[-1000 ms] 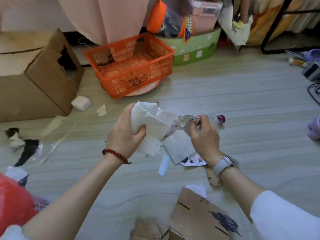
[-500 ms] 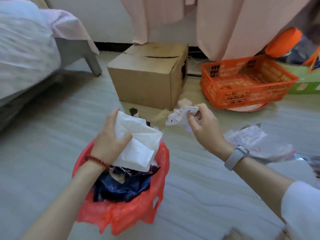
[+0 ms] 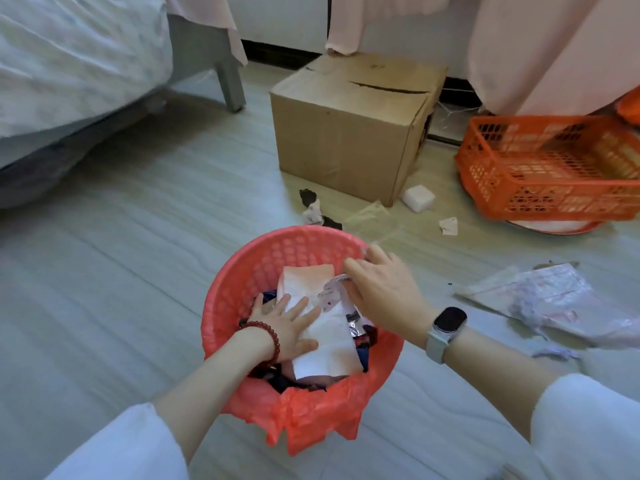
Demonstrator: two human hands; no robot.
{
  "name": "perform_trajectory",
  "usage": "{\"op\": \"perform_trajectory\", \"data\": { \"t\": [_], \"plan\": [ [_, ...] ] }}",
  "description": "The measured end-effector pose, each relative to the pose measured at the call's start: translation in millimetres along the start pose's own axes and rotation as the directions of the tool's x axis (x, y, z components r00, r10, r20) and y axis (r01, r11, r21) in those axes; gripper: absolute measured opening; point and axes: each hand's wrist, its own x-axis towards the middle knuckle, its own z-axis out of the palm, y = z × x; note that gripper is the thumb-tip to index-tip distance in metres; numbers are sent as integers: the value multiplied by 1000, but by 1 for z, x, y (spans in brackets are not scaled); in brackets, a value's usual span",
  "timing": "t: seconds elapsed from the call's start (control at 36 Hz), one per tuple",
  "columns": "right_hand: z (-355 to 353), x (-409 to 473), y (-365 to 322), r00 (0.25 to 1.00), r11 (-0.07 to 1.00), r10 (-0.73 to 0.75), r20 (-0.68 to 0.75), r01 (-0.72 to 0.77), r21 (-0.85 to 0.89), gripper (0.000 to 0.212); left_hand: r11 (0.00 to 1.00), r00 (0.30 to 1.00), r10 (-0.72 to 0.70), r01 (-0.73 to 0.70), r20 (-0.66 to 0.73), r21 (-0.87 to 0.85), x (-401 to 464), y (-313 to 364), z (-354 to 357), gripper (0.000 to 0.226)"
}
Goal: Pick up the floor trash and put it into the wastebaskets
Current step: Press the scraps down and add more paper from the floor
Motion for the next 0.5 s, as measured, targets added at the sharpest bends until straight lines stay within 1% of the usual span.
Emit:
{"op": "perform_trajectory", "data": {
  "t": [0.06,0.08,0.14,0.17,0.19,0.22,0.25,0.28,0.31,0.33,0.39,0.42,0.44,0.5],
  "plan": [
    [7,0,-4,996,995,-45,80,52,-88,25,1000,998,19,-19,-56,13,-6,-8,-13,59],
    [9,2,-7,993,991,-67,101,78,-105,26,1000,994,12,-12,-110,6,-12,-13,-20,53],
    [18,5,-16,984,985,-131,119,144,-100,31,999,966,-31,27,-257,-20,-25,-26,-30,40],
    [23,6,-22,978,981,-161,135,173,-84,34,997,934,-67,55,-351,-45,-31,-33,-32,36],
    [29,8,-29,971,979,-179,156,191,-67,36,992,881,-116,80,-459,-98,-35,-40,-31,34],
    [36,7,-36,966,980,-180,185,192,-47,37,981,806,-174,90,-565,-174,-38,-46,-30,33],
    [41,6,-43,956,984,-171,240,180,-15,38,963,727,-236,87,-645,-255,-39,-51,-28,32],
    [44,5,-51,934,987,-156,322,157,23,38,942,673,-294,82,-679,-327,-39,-54,-26,34],
    [46,5,-56,896,988,-152,416,139,62,44,918,654,-344,83,-674,-387,-39,-57,-24,39],
    [47,6,-59,846,988,-154,510,128,86,55,893,664,-384,90,-641,-442,-37,-60,-20,47],
    [49,8,-58,696,986,-167,699,97,138,77,830,720,-446,109,-532,-547,-32,-63,-12,60],
    [51,9,-57,653,984,-173,737,94,149,79,801,735,-465,113,-493,-588,-30,-64,-8,64],
    [55,10,-58,636,982,-190,748,120,148,76,780,735,-479,107,-479,-616,-27,-65,-4,65],
    [66,9,-60,617,979,-204,760,153,139,76,759,706,-497,73,-504,-647,-25,-65,-2,64]
  ]
}}
